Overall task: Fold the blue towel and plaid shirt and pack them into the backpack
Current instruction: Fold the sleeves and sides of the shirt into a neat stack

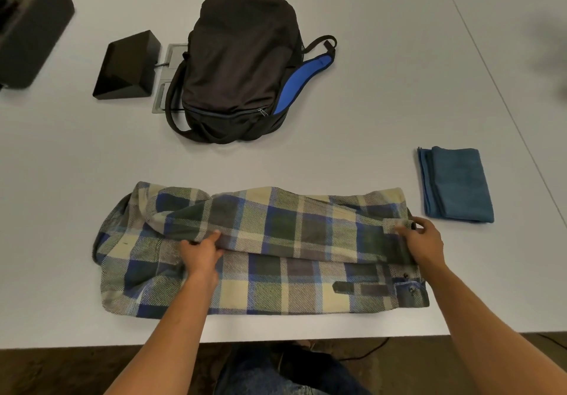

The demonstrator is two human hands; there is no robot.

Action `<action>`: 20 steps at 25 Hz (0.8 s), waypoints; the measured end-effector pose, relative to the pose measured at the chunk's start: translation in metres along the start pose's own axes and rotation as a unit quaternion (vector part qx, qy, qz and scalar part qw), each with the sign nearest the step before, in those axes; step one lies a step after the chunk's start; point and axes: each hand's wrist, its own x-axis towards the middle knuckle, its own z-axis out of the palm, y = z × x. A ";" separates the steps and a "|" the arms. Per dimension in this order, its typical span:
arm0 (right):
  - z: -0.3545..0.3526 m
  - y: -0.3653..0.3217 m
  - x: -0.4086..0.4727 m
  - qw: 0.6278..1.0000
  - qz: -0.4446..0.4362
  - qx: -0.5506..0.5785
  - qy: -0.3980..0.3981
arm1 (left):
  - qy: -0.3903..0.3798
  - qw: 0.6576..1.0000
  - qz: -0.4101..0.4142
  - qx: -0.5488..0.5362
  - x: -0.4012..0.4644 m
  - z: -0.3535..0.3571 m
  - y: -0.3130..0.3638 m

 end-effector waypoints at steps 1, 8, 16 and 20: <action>-0.001 -0.004 0.002 1.000 0.010 0.009 0.008 | 0.024 0.999 0.024 0.006 -0.002 0.002 0.001; 0.004 -0.036 0.035 1.000 -0.003 -0.001 0.005 | 0.150 0.842 0.384 0.347 -0.042 0.014 -0.028; 0.020 -0.042 0.055 0.999 -0.032 -0.022 0.037 | -0.141 0.494 0.524 0.679 0.017 0.043 -0.041; 0.021 -0.039 0.061 0.996 -0.058 0.013 0.073 | -0.140 0.473 0.511 0.704 0.027 0.041 -0.048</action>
